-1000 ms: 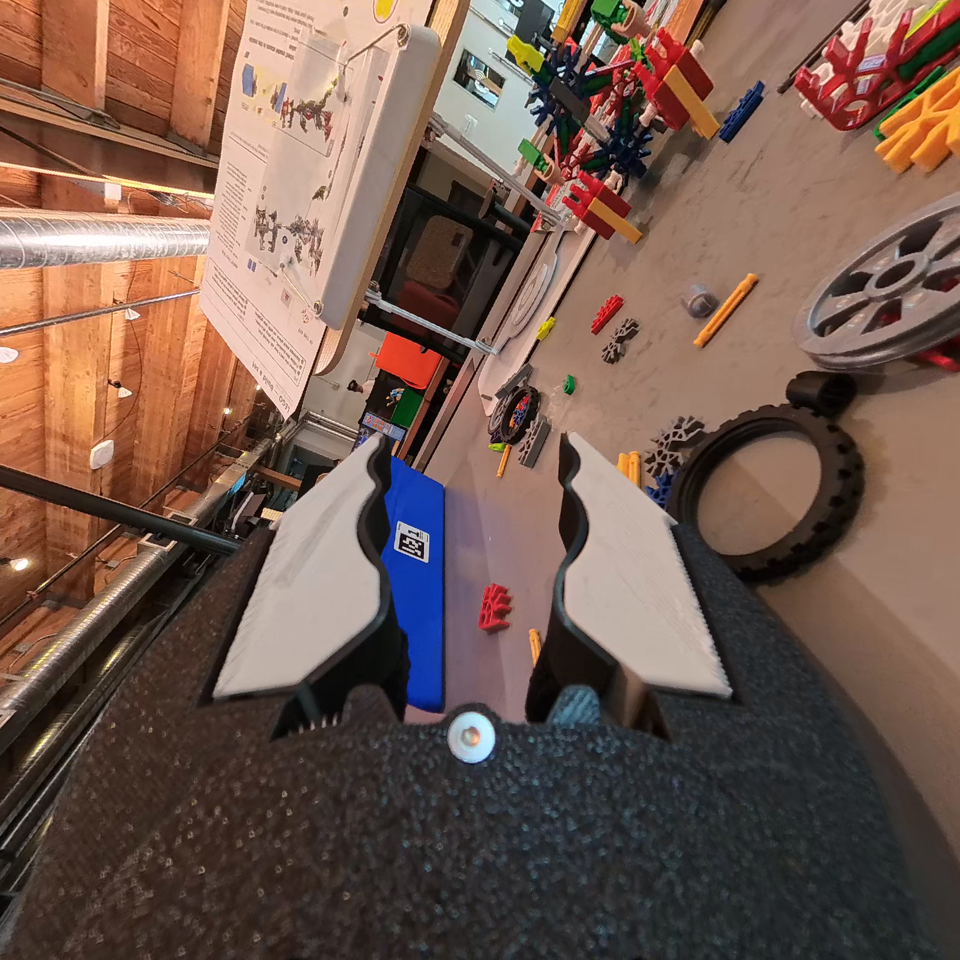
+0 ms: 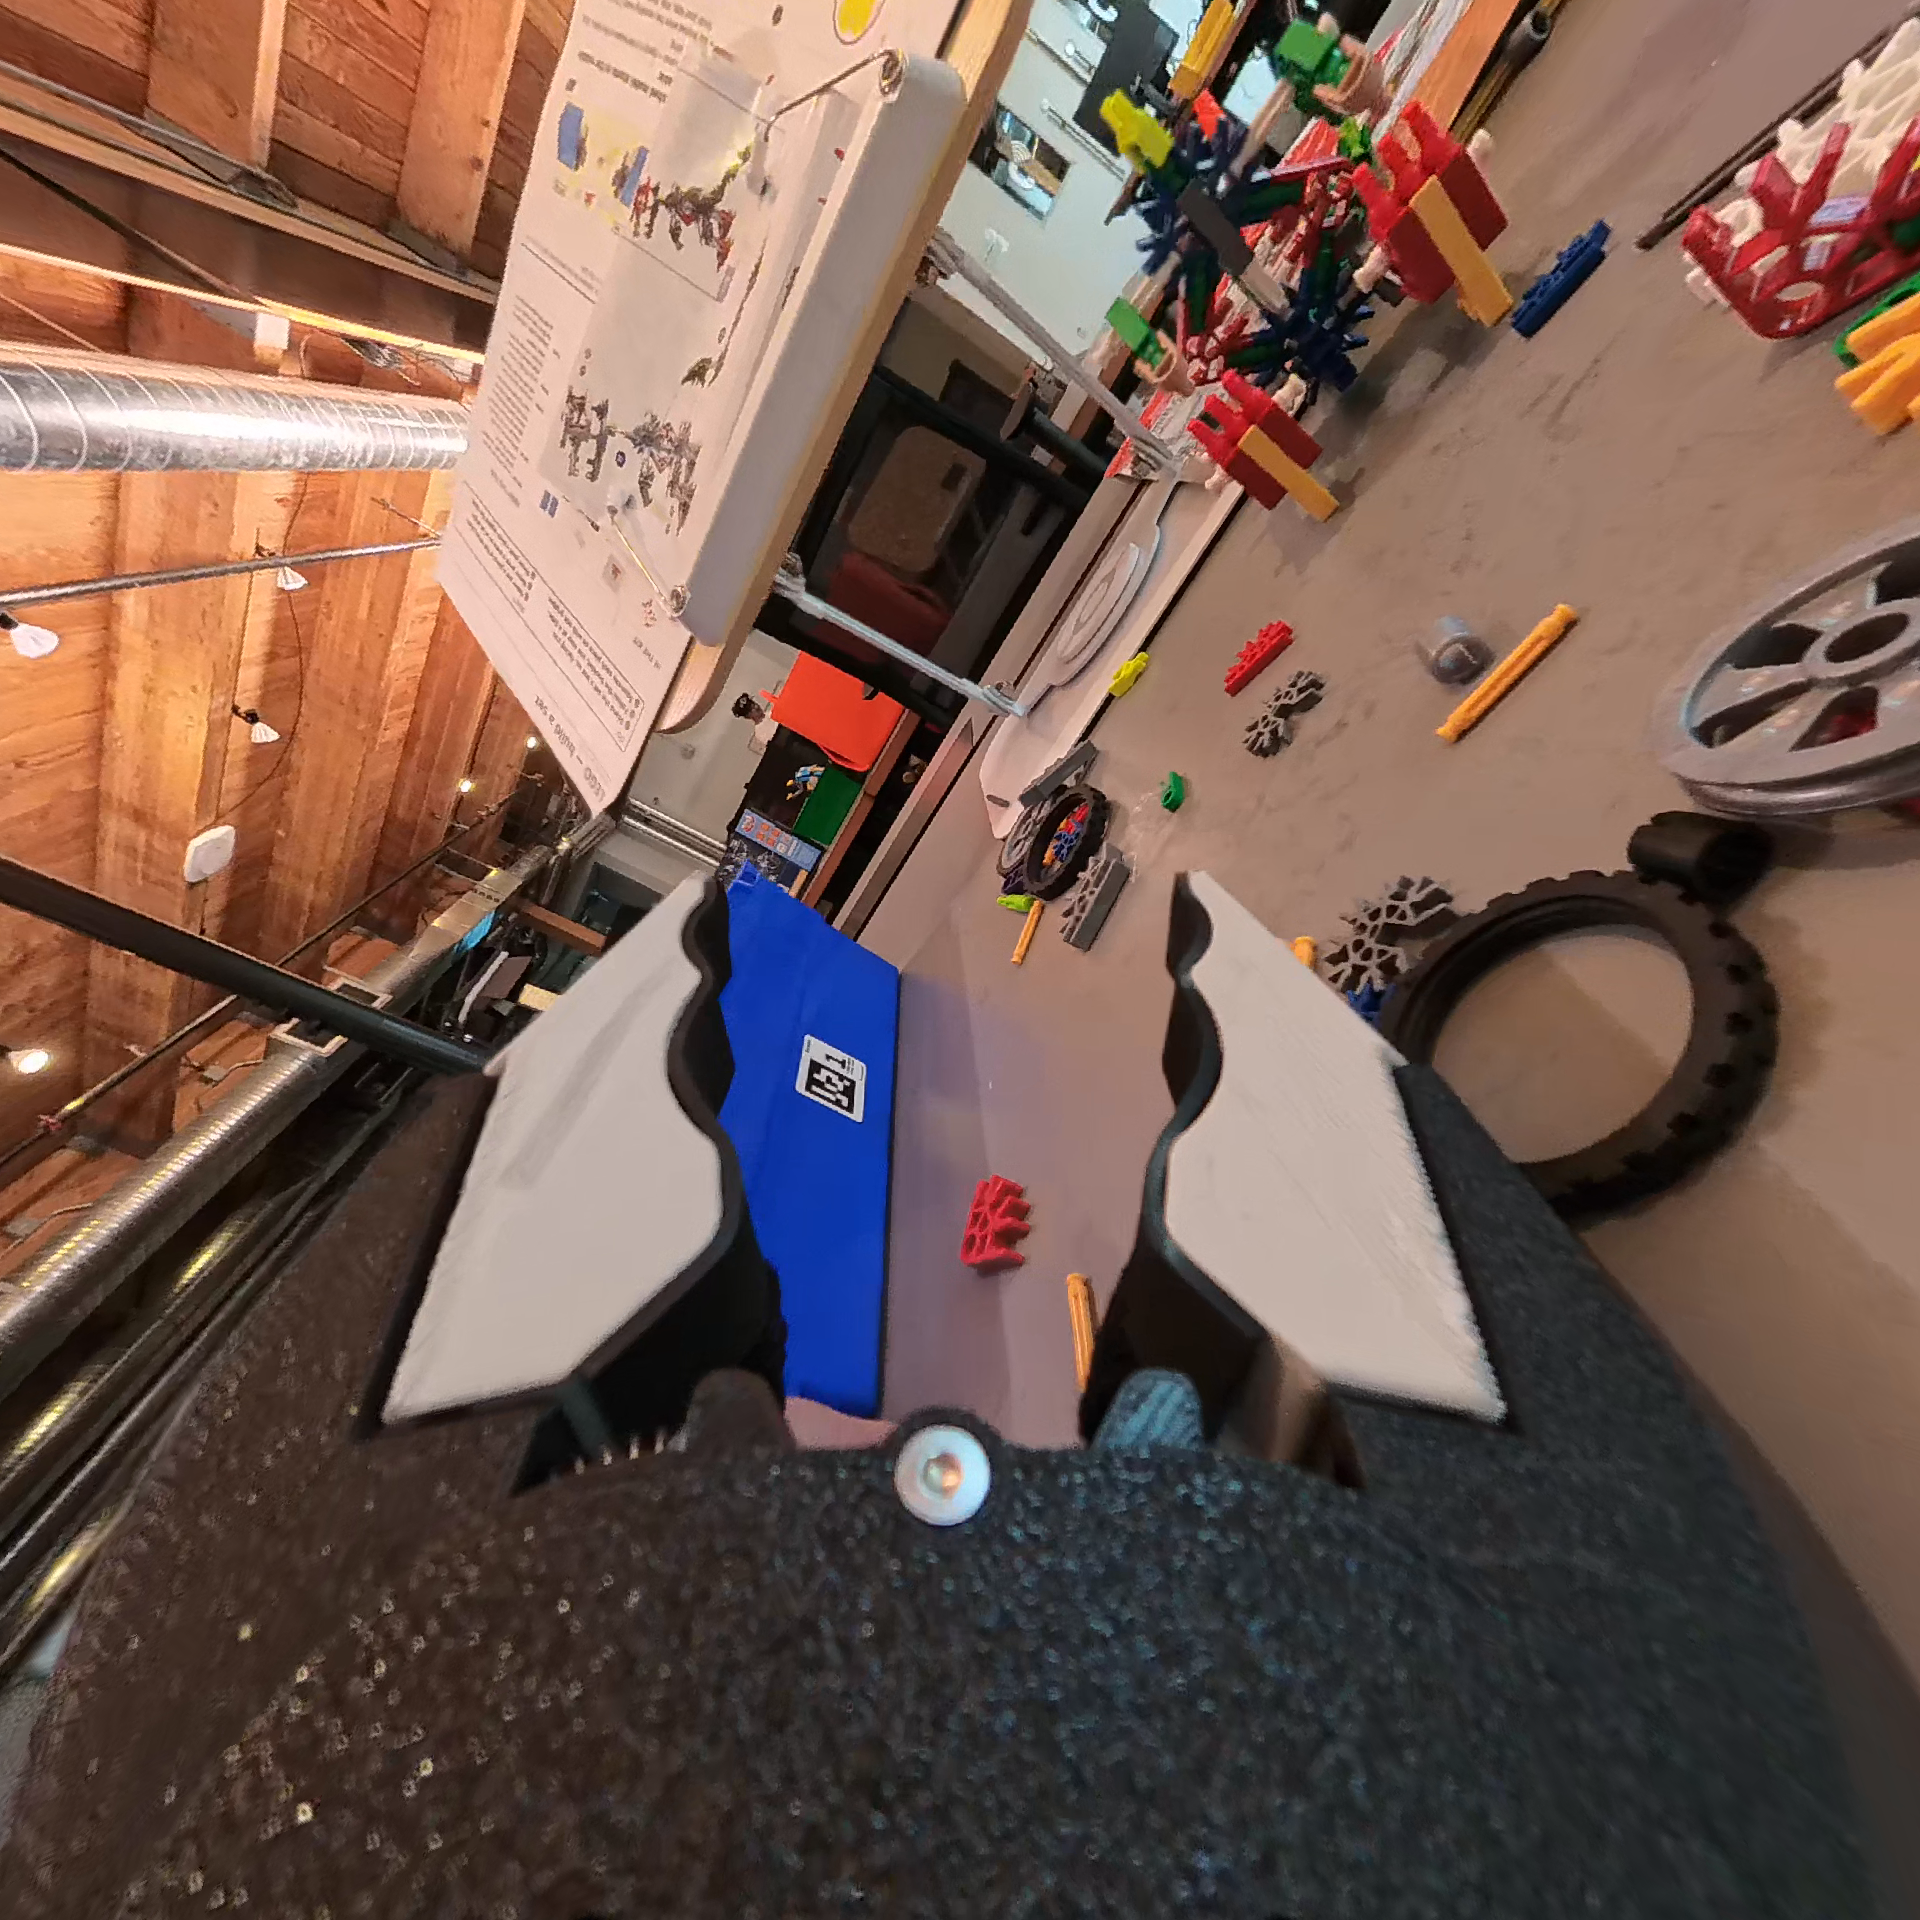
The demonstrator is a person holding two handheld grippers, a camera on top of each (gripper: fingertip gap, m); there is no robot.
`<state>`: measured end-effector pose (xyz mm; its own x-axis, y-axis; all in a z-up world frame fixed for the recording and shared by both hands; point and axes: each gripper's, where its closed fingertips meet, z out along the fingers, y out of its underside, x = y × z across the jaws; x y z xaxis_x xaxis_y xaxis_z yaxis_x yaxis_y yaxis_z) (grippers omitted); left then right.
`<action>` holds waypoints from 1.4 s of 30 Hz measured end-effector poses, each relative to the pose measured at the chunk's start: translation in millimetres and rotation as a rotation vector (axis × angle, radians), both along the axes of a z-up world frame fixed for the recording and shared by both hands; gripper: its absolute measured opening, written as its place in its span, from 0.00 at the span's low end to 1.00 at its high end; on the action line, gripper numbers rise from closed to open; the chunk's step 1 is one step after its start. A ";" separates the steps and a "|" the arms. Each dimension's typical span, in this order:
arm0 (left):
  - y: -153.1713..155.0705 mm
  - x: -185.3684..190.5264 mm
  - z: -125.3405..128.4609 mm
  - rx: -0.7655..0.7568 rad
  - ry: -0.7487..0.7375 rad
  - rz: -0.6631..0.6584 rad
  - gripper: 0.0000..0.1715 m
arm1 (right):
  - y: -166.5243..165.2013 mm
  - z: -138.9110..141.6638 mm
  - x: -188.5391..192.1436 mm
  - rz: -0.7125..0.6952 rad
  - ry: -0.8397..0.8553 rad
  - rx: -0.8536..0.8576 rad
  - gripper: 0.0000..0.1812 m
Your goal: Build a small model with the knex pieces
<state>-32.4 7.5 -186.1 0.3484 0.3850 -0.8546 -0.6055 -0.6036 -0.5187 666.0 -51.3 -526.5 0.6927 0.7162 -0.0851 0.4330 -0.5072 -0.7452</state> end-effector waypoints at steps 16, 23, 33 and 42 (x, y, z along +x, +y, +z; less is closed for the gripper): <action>3.0 6.1 0.6 0.013 -0.025 -0.081 0.48 | 34.4 196.9 -302.7 0.456 0.262 0.372 0.05; 2.0 5.1 2.7 0.024 -0.006 -0.062 0.48 | -17.1 133.6 -323.1 0.541 0.297 0.203 0.05; 8.8 13.5 3.1 0.022 0.008 -0.060 0.48 | -49.2 109.7 -307.7 0.590 0.293 0.175 0.05; 7.6 16.0 3.3 0.039 -0.082 -0.109 0.47 | -17.6 230.5 -342.6 0.640 0.384 0.337 0.05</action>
<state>-16.3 15.1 -182.9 0.4584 0.3737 -0.8064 -0.6208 -0.5147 -0.5914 323.5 -68.9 -296.0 0.1073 0.9926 0.0571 0.2461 0.0292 -0.9688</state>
